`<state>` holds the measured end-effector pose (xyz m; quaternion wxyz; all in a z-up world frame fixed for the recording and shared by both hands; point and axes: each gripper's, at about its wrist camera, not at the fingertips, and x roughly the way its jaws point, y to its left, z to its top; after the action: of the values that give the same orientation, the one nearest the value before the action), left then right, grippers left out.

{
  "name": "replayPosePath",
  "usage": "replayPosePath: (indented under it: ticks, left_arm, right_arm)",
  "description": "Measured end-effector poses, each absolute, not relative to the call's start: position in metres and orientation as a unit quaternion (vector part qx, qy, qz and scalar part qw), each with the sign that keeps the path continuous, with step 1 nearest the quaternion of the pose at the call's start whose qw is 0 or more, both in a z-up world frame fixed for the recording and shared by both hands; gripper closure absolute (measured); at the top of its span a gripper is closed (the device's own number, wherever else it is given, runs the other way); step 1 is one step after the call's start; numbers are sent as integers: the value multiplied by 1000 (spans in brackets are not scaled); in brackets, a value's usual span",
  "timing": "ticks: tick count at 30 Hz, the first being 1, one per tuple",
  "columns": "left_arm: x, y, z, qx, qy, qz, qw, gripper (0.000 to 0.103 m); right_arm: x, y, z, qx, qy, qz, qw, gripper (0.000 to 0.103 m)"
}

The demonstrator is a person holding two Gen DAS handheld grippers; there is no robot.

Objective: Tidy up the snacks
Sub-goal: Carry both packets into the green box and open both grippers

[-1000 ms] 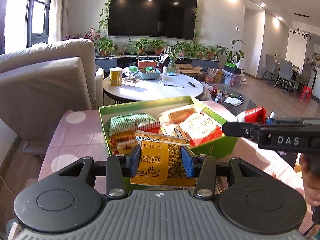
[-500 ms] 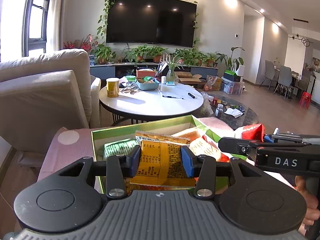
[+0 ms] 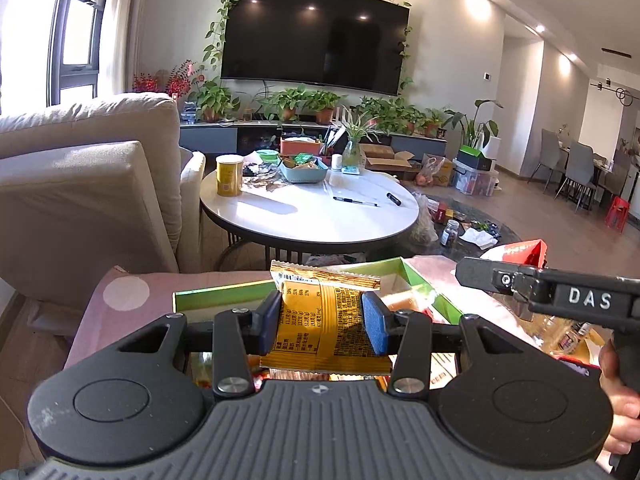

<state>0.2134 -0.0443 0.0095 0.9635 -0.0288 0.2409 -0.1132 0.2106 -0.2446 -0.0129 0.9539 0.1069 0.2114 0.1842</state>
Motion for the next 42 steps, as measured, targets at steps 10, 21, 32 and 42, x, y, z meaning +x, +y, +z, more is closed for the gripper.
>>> replayPosePath:
  ticks: [10,21,32,42]
  left_arm:
    - [250,-54,-10,-23,266,-110,957,62]
    - [259,-56,-25,-22,283,-111,952,62]
    - [246,-50,-24,-20,284,-104,953,54]
    - [223,-48,-18,-19,275,-106,955,46]
  right_arm:
    - [252,-237,-26,105,248,170,948,18]
    - [267,-228,-36,113,268,180,940,18]
    - [257,-230,-32,122,271,183,937,18]
    - [243,-232,-28,116,267,180,940,18]
